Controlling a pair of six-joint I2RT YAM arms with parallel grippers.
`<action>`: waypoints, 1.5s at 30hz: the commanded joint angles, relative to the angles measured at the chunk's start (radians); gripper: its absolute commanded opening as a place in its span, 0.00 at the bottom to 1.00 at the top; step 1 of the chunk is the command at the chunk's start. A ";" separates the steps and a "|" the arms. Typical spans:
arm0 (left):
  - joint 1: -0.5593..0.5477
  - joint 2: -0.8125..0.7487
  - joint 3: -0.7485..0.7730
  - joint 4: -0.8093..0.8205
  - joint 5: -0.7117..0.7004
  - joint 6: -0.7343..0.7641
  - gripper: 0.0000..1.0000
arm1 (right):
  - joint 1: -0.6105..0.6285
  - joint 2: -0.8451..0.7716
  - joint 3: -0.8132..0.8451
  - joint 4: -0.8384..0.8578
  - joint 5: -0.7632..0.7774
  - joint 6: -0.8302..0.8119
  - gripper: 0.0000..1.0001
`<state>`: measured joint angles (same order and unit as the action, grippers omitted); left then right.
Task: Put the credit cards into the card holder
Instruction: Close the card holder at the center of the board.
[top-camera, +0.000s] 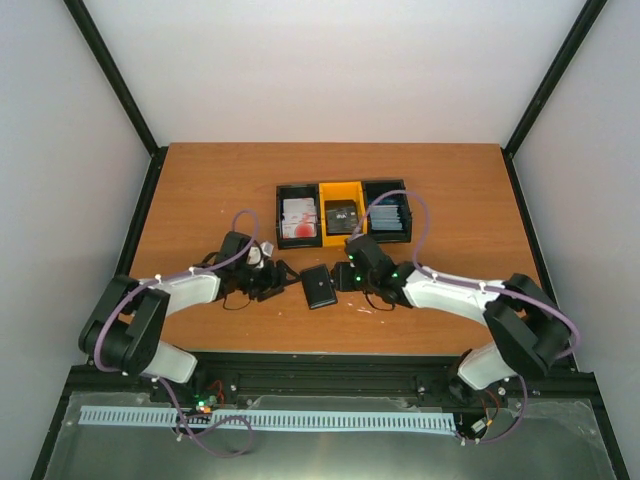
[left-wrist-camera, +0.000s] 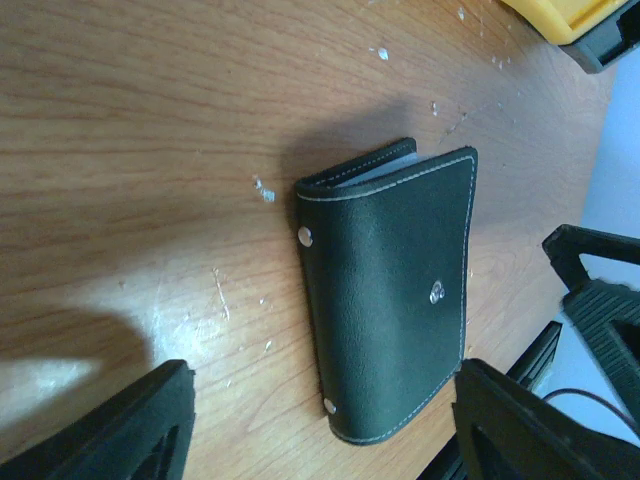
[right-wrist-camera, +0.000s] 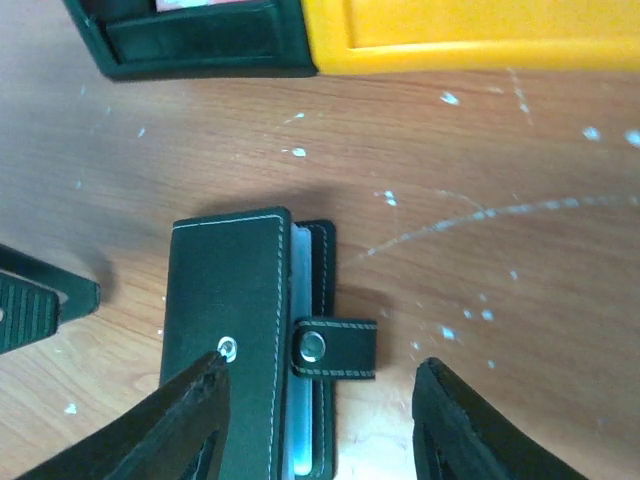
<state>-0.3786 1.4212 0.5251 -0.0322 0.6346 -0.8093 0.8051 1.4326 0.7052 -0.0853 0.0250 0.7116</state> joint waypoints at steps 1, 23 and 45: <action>-0.020 0.056 0.066 0.014 -0.018 0.010 0.70 | 0.039 0.117 0.117 -0.177 0.029 -0.318 0.49; -0.067 0.202 0.148 -0.068 -0.131 -0.002 0.52 | 0.089 0.273 0.149 -0.082 0.246 -0.449 0.36; -0.127 0.225 0.148 -0.031 -0.152 -0.041 0.54 | -0.035 -0.026 -0.012 0.120 -0.165 -0.192 0.56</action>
<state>-0.4675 1.6066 0.6708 -0.0338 0.5293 -0.8234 0.8261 1.4918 0.7471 -0.0700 0.1070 0.4938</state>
